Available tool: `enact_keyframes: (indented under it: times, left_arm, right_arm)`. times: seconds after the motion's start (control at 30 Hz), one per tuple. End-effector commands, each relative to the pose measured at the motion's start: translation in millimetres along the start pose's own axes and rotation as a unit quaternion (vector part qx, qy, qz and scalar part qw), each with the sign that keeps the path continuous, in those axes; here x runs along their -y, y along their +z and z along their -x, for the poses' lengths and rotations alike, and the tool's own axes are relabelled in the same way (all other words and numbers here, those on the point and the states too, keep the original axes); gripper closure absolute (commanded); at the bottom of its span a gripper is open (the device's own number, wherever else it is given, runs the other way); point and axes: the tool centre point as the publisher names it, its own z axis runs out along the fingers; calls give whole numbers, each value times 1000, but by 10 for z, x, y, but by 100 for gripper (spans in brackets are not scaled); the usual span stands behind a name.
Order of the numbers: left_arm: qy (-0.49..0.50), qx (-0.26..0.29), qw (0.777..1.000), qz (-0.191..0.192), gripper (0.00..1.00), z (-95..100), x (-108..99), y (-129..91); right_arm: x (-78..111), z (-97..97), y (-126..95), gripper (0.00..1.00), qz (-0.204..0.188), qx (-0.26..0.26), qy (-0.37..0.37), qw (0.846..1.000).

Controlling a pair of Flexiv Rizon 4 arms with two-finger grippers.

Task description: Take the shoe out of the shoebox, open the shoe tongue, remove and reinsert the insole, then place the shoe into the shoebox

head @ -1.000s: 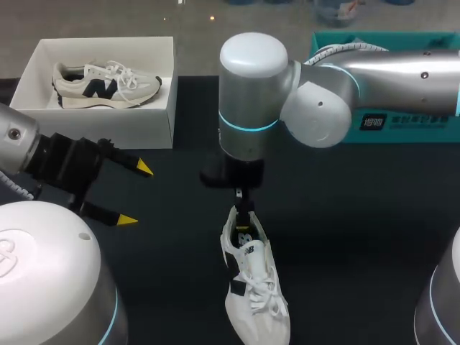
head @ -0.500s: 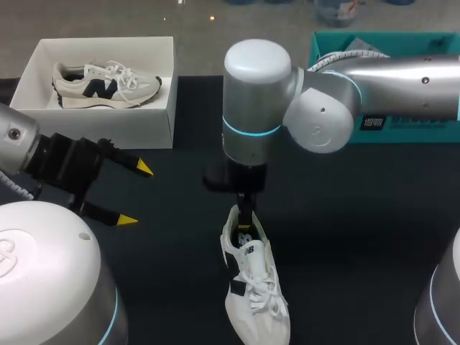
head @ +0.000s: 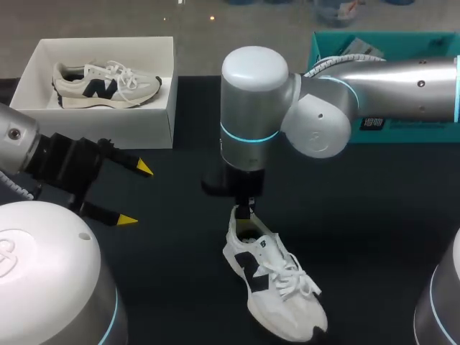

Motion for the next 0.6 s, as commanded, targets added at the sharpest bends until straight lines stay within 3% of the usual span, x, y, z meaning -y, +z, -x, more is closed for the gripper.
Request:
enact_keyframes:
  times: [0.03, 0.27, 0.6]
  left_arm:
    - [0, -1, 1000, 1, 0, 2, -2, -4]
    - [0, -1, 1000, 1, 0, 2, -2, -4]
    - [0, -1, 1000, 1, 0, 2, -2, -4]
  right_arm:
    - [21, -69, -130, 100, -3, 9, 3, 1000]
    - [167, -94, -730, 100, -19, 31, 18, 999]
    - [548, 19, -2147, 100, -48, 93, 20, 994]
